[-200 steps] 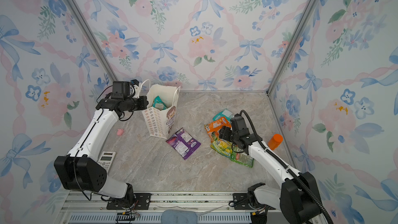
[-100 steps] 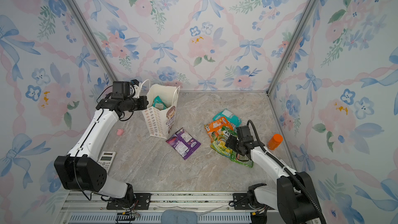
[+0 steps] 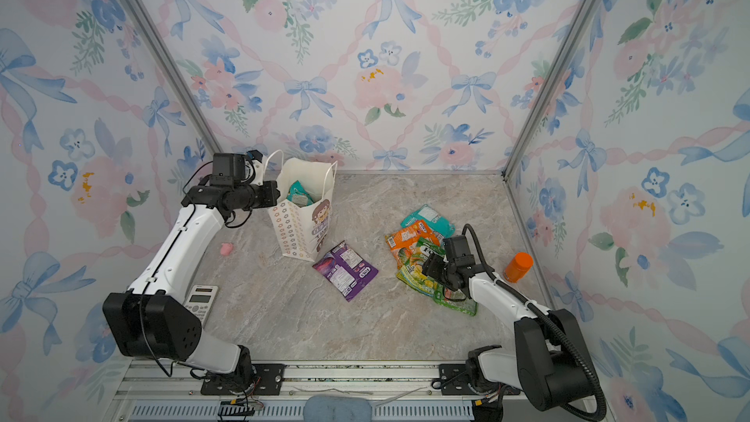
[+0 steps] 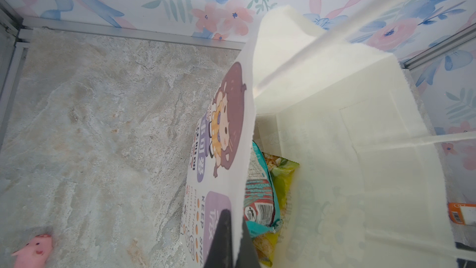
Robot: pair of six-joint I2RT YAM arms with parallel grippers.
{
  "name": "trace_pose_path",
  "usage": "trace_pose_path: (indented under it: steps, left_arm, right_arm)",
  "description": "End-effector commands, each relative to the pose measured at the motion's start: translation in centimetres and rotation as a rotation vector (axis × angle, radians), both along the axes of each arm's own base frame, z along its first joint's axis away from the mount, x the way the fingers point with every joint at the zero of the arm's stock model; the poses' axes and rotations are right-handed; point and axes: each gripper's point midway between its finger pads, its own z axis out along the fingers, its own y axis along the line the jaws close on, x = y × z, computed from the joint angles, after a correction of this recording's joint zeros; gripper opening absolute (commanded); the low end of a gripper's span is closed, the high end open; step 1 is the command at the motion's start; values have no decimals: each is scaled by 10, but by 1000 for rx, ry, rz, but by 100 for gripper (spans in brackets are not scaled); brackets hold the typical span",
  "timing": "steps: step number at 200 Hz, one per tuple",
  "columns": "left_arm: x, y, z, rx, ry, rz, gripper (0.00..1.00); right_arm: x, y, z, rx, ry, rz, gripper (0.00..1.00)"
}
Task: Place the snacks into the paper bag
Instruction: Move the snack to the center of the table, then pick up the snack at the center of the table.
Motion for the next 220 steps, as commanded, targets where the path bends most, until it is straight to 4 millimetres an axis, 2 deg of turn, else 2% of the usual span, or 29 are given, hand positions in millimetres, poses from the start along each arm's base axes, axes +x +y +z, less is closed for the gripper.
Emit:
trace_pose_path:
  steps: [1,72,92,130,177,206,220]
  left_arm:
    - [7,-1,0,-3,-23,-20,0]
    - [7,0,0,-1,-23,-20,0]
    - [7,-1,-1,-5,-21,-22,0]
    - [6,-2,0,-8,-24,-26,0]
    - [6,-3,0,-9,-23,-28,0]
    - [7,-2,0,-9,-22,-26,0]
    - [6,-2,1,-10,-24,-25,0]
  right_arm:
    - [12,4,4,18,-20,23,70]
    - [18,41,26,18,-60,149,68]
    - [18,43,26,16,-58,156,67]
    - [20,32,18,63,-49,113,67]
    - [18,38,0,130,-18,110,63]
    - [18,43,-7,176,-13,104,54]
    - [18,44,-9,184,-11,102,45]
